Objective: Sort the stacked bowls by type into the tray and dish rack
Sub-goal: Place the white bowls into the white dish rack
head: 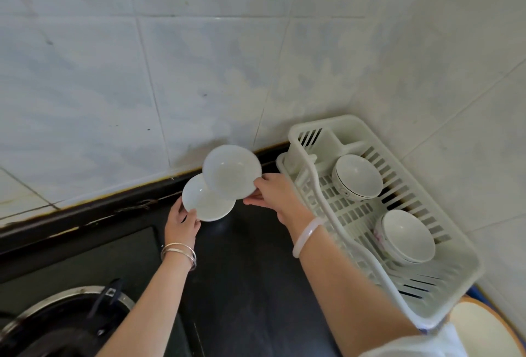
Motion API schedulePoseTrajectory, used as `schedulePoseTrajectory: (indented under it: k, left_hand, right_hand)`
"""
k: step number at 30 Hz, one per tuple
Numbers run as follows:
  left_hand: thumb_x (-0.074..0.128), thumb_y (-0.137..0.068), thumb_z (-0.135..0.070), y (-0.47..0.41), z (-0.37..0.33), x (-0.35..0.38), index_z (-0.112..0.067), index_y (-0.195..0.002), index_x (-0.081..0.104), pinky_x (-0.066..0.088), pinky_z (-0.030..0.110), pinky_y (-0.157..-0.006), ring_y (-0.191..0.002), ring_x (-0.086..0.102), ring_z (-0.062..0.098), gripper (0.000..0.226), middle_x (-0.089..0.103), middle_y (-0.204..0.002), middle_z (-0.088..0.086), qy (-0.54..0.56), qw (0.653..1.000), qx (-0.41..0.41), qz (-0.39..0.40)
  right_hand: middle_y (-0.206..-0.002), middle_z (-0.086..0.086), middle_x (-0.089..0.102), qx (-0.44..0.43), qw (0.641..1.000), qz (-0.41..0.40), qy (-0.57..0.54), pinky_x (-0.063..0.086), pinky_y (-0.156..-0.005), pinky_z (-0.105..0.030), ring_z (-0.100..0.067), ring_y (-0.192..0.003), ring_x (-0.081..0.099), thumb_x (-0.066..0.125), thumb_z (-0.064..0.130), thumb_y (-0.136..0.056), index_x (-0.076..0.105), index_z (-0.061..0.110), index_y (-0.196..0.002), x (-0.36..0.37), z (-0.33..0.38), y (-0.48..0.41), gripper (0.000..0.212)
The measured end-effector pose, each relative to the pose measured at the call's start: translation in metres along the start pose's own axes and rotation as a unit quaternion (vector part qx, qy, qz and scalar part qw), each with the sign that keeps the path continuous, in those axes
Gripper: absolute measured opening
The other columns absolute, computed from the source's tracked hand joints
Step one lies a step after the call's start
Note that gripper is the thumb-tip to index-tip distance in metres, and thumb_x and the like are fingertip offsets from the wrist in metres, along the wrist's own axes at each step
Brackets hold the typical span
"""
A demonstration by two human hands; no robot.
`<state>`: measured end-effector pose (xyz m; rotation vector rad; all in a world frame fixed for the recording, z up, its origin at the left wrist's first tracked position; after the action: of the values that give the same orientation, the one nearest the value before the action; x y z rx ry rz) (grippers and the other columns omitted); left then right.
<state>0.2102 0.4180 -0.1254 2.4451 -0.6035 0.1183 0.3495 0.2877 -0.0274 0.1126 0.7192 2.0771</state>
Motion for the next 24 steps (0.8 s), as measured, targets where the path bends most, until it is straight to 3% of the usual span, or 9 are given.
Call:
schedulePoseTrajectory:
  k: [4,13,16,20,22,24]
  left_hand:
    - [0.043,-0.093,-0.015,0.000,0.000,-0.002,-0.020,-0.130,0.048,0.043,0.035,-0.095,-0.120,0.051,0.031,0.038,0.050,-0.135,0.010,0.026,0.999,-0.047,0.002]
    - [0.038,-0.096,-0.035,-0.002,0.000,-0.004,-0.018,-0.133,0.044,0.039,0.040,-0.101,-0.123,0.049,0.034,0.041,0.049,-0.137,0.013,0.033,0.996,-0.080,-0.004]
    - [0.042,-0.095,-0.035,-0.004,-0.001,-0.003,-0.021,-0.135,0.040,0.040,0.042,-0.101,-0.124,0.048,0.033,0.043,0.045,-0.139,0.011,0.034,0.996,-0.078,-0.004]
    - [0.047,-0.092,-0.031,-0.009,-0.005,-0.004,-0.022,-0.123,0.048,0.045,0.036,-0.093,-0.122,0.049,0.029,0.032,0.048,-0.133,0.007,0.029,0.998,-0.063,-0.003]
    - [0.049,-0.092,-0.024,-0.012,-0.005,-0.005,-0.019,-0.119,0.050,0.048,0.035,-0.087,-0.116,0.051,0.027,0.028,0.049,-0.129,0.009,0.030,0.998,-0.063,0.002]
    - [0.052,-0.091,-0.022,-0.013,-0.005,-0.004,-0.019,-0.115,0.052,0.051,0.032,-0.076,-0.105,0.055,0.024,0.024,0.052,-0.122,0.008,0.052,0.995,-0.082,0.002]
  right_hand:
    - [-0.093,-0.019,0.070,0.003,0.997,-0.010,0.075,0.058,-0.084,-0.039,-0.026,-0.083,0.071,0.050,0.006,-0.091,0.060,0.003,-0.101,0.019,-0.002,0.004,0.014]
    - [-0.090,-0.017,0.073,0.014,0.974,-0.034,0.224,0.054,-0.089,-0.037,-0.025,-0.083,0.072,0.052,0.014,-0.092,0.060,0.002,-0.104,0.038,-0.008,-0.007,0.019]
    - [-0.090,-0.014,0.073,0.017,0.971,-0.042,0.235,0.056,-0.083,-0.032,-0.021,-0.078,0.071,0.053,0.016,-0.091,0.061,0.004,-0.102,0.041,-0.010,-0.011,0.018]
    - [-0.082,-0.011,0.070,0.005,0.956,-0.048,0.290,0.044,-0.058,-0.020,-0.015,-0.062,0.059,0.052,0.019,-0.089,0.063,0.006,-0.088,0.043,-0.010,-0.015,0.017]
    - [-0.078,-0.008,0.062,-0.002,0.956,-0.045,0.289,0.041,-0.056,-0.021,-0.013,-0.060,0.052,0.054,0.021,-0.086,0.058,0.009,-0.082,0.041,-0.011,-0.018,0.013]
    - [-0.082,-0.004,0.056,0.005,0.965,-0.034,0.262,0.043,-0.060,-0.023,-0.012,-0.065,0.049,0.055,0.021,-0.086,0.053,0.013,-0.087,0.039,-0.012,-0.020,0.009]
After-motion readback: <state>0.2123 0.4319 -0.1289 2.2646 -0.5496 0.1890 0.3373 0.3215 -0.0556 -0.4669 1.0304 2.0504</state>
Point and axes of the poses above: each hand's wrist, its own y-axis away from the middle knuckle, its own x-axis out of the palm, z = x × y, the point moved 5 cm from there along -y, towards the middle knuckle
